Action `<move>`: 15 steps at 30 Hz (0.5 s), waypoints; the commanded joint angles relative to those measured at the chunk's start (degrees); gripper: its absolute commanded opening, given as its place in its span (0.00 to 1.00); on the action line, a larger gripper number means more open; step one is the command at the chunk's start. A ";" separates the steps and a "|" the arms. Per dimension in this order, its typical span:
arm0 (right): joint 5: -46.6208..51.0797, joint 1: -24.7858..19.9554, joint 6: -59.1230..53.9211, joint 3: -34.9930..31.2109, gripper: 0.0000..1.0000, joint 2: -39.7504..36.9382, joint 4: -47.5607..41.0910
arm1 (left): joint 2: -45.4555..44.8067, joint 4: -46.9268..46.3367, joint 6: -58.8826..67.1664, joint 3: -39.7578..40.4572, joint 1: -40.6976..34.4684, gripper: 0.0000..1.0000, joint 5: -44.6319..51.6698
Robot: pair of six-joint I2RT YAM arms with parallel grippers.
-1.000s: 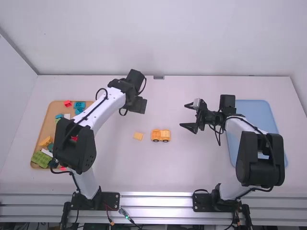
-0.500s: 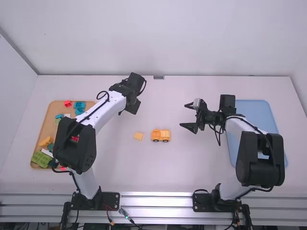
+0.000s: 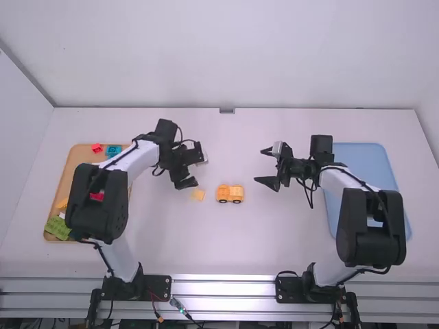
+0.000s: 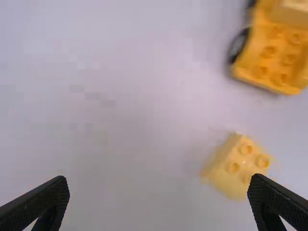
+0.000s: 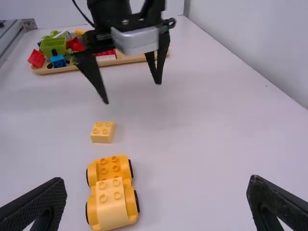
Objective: Assemble lego blocks to make yellow taxi
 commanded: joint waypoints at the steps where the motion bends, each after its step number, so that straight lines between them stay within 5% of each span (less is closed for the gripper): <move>1: -0.55 -0.02 0.15 -0.66 0.99 -1.18 0.04 | -0.42 2.05 16.02 -4.70 3.15 0.99 20.63; 6: -0.55 -0.04 0.17 -0.66 0.99 -1.18 0.02 | 0.22 5.29 23.89 -12.50 8.17 0.99 32.98; 15: -0.72 0.44 0.17 -0.66 0.99 -1.18 0.13 | 6.80 18.14 19.74 -17.05 7.54 0.99 34.49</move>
